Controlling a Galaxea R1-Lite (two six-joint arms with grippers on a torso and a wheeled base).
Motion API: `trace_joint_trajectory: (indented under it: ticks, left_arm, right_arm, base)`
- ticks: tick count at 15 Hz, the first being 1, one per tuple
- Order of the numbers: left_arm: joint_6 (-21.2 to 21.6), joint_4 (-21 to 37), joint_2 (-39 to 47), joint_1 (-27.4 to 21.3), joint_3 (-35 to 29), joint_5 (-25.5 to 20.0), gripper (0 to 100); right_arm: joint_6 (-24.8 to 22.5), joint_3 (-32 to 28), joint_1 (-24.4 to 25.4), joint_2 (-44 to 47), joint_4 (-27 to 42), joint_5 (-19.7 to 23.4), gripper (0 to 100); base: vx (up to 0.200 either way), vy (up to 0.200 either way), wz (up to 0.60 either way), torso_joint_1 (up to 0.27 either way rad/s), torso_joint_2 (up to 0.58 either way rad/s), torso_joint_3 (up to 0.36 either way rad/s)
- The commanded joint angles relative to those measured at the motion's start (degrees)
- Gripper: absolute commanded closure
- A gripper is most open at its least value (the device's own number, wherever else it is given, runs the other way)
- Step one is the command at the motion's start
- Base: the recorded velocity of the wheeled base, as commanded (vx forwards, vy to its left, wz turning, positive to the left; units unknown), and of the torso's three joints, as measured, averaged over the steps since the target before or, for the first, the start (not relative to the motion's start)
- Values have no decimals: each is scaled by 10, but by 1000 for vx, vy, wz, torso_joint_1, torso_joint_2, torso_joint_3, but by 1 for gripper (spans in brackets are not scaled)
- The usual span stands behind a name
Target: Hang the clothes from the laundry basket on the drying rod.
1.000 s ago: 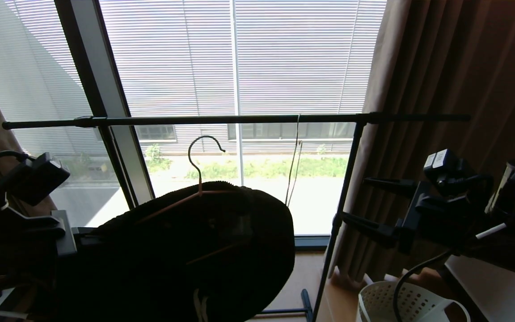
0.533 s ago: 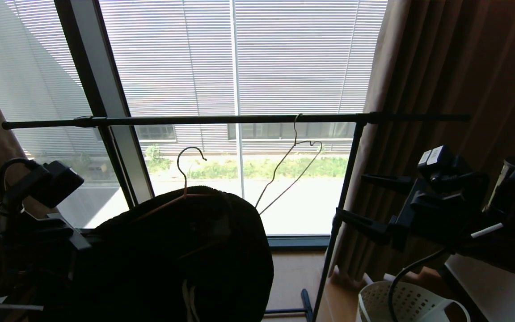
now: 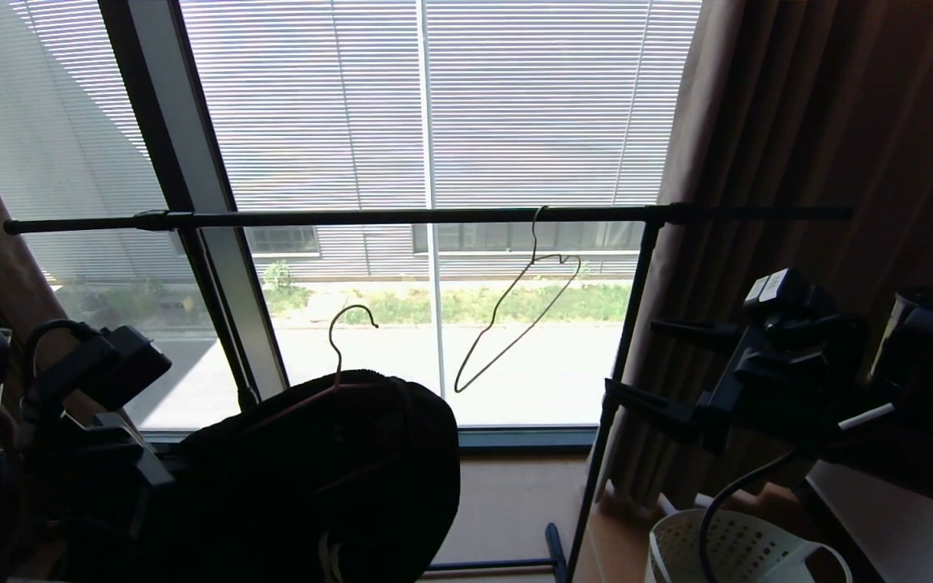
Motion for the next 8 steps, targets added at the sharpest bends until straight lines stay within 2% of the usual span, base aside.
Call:
trace_joint_trajectory:
  ticks: [1, 4, 6, 8]
  left_arm:
    - [8, -1, 4, 3, 9, 2, 100]
    - [-9, -32, 16, 16, -16, 14, 100]
    - [-71, -90, 19, 13, -20, 15, 100]
    - [-90, -112, 26, 13, -19, 16, 100]
  right_arm:
    - [0, 0, 0, 3, 0, 0, 0]
    - [0, 0, 0, 2, 0, 0, 0]
    - [0, 0, 0, 1, 0, 0, 0]
    - [0, 2, 0, 0, 0, -3, 0]
  base:
    - [0, 0, 0, 0, 0, 0]
    - [0, 0, 0, 0, 0, 0]
    - [0, 0, 0, 0, 0, 0]
    - [0, 0, 0, 0, 0, 0]
